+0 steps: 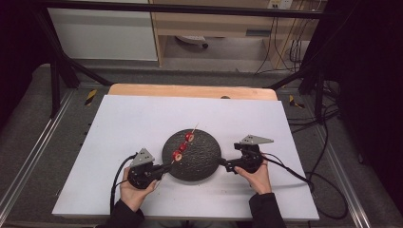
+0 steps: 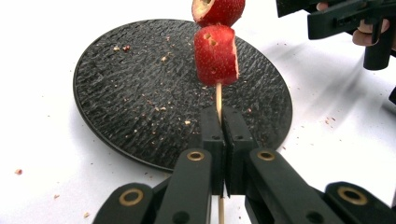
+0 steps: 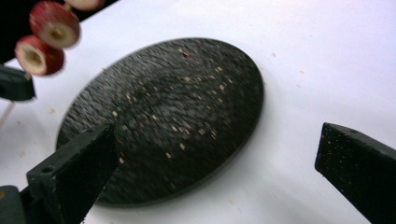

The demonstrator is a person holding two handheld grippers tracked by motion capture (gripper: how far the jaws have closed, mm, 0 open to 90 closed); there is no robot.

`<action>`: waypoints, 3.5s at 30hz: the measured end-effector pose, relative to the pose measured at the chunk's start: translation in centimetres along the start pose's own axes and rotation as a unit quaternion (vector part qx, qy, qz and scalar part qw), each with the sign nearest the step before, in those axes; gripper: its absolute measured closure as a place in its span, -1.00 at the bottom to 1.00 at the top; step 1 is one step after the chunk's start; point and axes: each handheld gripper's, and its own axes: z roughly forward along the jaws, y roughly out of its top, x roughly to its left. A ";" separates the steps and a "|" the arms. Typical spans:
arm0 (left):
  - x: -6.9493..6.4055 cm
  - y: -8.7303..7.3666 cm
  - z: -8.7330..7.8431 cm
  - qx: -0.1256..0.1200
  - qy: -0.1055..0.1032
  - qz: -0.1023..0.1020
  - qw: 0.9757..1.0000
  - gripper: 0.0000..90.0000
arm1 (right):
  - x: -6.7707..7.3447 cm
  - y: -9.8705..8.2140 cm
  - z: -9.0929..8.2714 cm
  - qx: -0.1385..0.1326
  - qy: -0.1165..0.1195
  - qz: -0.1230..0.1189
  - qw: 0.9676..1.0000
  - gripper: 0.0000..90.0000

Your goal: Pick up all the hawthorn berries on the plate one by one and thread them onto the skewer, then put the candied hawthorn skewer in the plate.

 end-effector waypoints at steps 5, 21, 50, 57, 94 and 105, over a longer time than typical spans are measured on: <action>0.4 0.8 -0.5 0.015 0.006 0.008 1.000 0.97 | -0.9 -1.2 -1.1 0.014 -0.004 -0.021 1.000 -0.99; 1.7 3.5 -0.5 0.047 0.024 0.018 0.998 0.97 | -3.0 -4.5 -3.8 0.052 -0.016 -0.042 0.998 -0.99; 1.1 4.2 5.6 0.166 0.047 0.024 0.985 0.97 | -3.7 -5.8 -5.1 0.052 -0.027 -0.036 0.998 -0.99; 1.0 3.7 6.4 0.191 0.054 0.026 0.980 0.97 | -3.7 -5.8 -5.0 0.052 -0.027 -0.035 0.998 -0.99; 2.7 2.8 1.2 0.114 0.022 0.073 0.991 -0.43 | -3.7 -5.8 -5.1 0.048 -0.032 -0.032 0.998 -0.99; 5.5 -0.1 -2.1 0.090 0.046 0.051 0.994 -0.71 | -3.7 -5.8 -5.1 0.050 -0.036 -0.033 0.998 -0.99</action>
